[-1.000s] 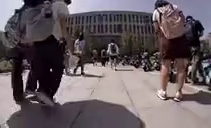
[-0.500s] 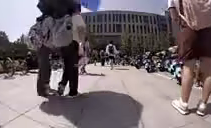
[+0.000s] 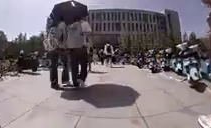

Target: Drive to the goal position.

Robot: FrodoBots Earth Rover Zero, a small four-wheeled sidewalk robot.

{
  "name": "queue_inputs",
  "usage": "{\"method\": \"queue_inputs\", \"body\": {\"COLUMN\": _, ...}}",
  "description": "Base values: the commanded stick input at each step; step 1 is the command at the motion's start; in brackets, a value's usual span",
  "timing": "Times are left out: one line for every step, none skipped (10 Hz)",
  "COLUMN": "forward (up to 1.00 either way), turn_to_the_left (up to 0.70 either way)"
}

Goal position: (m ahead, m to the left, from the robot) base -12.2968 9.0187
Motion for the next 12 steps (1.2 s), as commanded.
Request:
{"method": "queue_inputs", "body": {"forward": 0.00, "turn_to_the_left": 0.00}}
{"method": "queue_inputs", "body": {"forward": 0.00, "turn_to_the_left": 0.00}}
{"method": "queue_inputs", "body": {"forward": 0.00, "turn_to_the_left": 0.00}}
{"method": "queue_inputs", "body": {"forward": 0.00, "turn_to_the_left": 0.00}}
{"method": "queue_inputs", "body": {"forward": 0.00, "turn_to_the_left": 0.00}}
{"method": "queue_inputs", "body": {"forward": 0.00, "turn_to_the_left": 0.00}}
{"method": "queue_inputs", "body": {"forward": 0.00, "turn_to_the_left": 0.00}}
{"method": "queue_inputs", "body": {"forward": 0.00, "turn_to_the_left": 0.00}}
{"method": "queue_inputs", "body": {"forward": 0.00, "turn_to_the_left": 0.00}}
{"method": "queue_inputs", "body": {"forward": 0.00, "turn_to_the_left": -0.46}}
{"method": "queue_inputs", "body": {"forward": 0.00, "turn_to_the_left": -0.75}}
{"method": "queue_inputs", "body": {"forward": 0.00, "turn_to_the_left": -1.00}}
